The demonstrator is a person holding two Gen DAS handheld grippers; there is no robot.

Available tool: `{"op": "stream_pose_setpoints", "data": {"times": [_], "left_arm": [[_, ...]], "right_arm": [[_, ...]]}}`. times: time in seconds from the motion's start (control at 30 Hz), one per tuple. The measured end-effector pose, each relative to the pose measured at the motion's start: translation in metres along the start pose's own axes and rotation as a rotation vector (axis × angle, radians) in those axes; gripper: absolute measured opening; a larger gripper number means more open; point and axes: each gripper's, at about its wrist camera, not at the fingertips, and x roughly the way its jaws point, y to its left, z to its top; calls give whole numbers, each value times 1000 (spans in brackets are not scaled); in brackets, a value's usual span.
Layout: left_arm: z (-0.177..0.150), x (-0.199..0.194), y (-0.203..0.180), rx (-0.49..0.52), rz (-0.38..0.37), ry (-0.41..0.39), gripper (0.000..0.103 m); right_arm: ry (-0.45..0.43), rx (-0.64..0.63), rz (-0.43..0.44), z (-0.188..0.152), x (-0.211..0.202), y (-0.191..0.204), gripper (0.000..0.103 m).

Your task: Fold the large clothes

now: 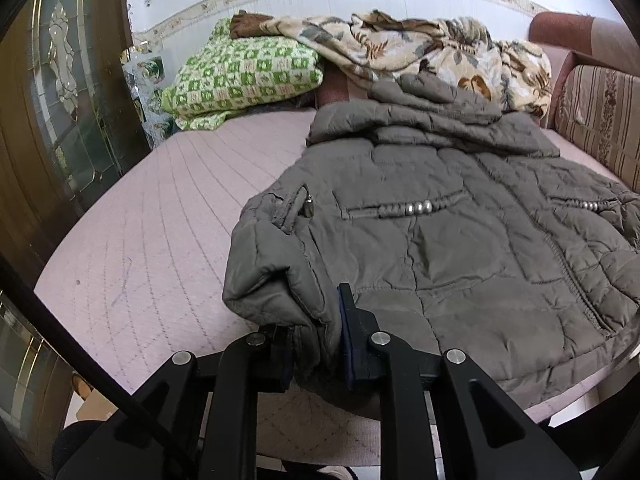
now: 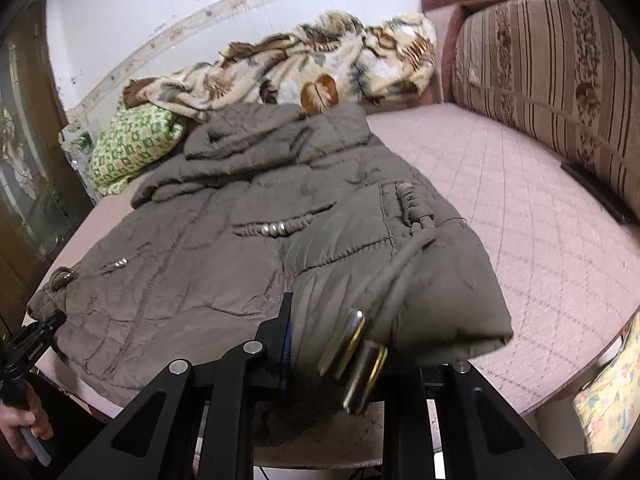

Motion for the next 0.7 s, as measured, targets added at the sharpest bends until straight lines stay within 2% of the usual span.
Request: {"op": "stream_pose_setpoints", "data": {"times": [0.27,0.43,0.57,0.7], "left_arm": [[12,-36,9,-15,-5,-88,17],[33,-54,15,21,-3,-158,17],[62,-57,20,18,-26,-199,17],[104,-53,20,13,-46,-250,17]], "right_arm": [[-86,-54,35,7,-33,13,19],[-128,-65,58,21,-54,14,19],[-165,-69,87,48,-64,14,19],[-209,-81,114,87,-64,19,19]]}}
